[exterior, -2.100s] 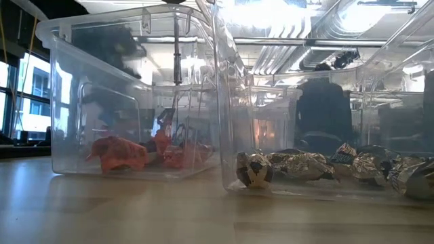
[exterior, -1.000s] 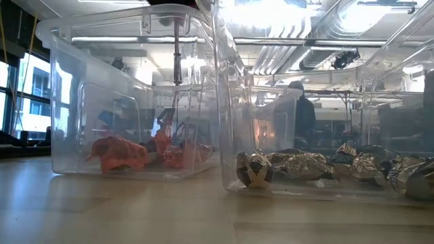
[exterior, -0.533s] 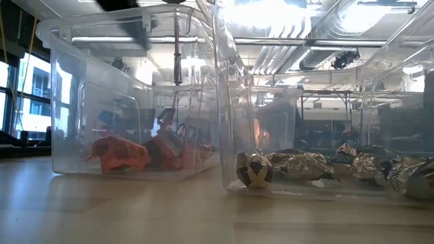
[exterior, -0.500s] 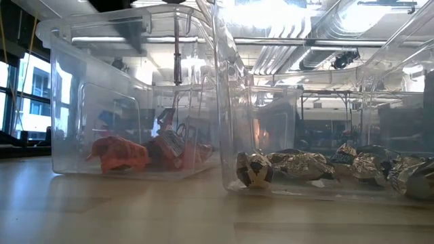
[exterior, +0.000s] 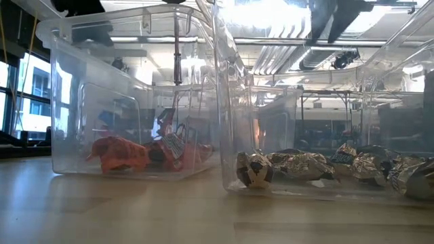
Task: Sort candy
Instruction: Put the orange chocolate bar into the bottom left transparent bin
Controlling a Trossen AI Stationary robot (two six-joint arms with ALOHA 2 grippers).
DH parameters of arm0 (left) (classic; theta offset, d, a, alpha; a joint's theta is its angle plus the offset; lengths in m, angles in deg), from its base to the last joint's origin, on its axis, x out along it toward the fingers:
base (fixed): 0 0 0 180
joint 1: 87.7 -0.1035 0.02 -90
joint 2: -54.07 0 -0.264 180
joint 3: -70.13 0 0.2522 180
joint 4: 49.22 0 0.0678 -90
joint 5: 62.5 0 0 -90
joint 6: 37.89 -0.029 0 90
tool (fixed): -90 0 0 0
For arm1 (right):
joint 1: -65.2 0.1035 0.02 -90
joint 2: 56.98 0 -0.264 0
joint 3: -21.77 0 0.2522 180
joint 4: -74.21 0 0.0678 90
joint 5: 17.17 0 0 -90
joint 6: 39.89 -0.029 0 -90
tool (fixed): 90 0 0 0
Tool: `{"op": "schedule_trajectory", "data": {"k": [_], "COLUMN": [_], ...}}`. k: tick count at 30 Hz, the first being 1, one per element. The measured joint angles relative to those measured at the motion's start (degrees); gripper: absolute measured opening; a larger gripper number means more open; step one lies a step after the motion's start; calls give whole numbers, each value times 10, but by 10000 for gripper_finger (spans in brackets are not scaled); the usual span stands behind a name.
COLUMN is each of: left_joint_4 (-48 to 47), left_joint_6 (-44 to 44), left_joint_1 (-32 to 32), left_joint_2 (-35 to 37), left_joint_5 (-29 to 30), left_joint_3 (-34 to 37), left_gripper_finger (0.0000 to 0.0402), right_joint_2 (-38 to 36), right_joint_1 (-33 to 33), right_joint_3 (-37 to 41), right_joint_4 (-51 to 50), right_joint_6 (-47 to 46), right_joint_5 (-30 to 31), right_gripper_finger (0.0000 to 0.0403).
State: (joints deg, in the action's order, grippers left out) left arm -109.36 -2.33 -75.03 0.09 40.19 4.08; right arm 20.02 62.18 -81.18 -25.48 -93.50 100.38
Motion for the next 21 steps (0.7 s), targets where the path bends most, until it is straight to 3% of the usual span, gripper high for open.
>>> {"op": "schedule_trajectory", "data": {"k": [7,12,21], "left_joint_4": [-2,-8,-14], "left_joint_6": [2,-10,-20], "left_joint_1": [3,3,23], "left_joint_2": [26,26,27], "left_joint_5": [26,10,5], "left_joint_3": [0,0,0], "left_gripper_finger": [161,161,161], "right_joint_2": [65,98,166], "right_joint_1": [-143,-239,-396], "right_joint_3": [0,0,0], "right_joint_4": [16,34,28], "right_joint_6": [151,297,294], "right_joint_5": [-38,-140,-192], "right_gripper_finger": [245,245,245]}}
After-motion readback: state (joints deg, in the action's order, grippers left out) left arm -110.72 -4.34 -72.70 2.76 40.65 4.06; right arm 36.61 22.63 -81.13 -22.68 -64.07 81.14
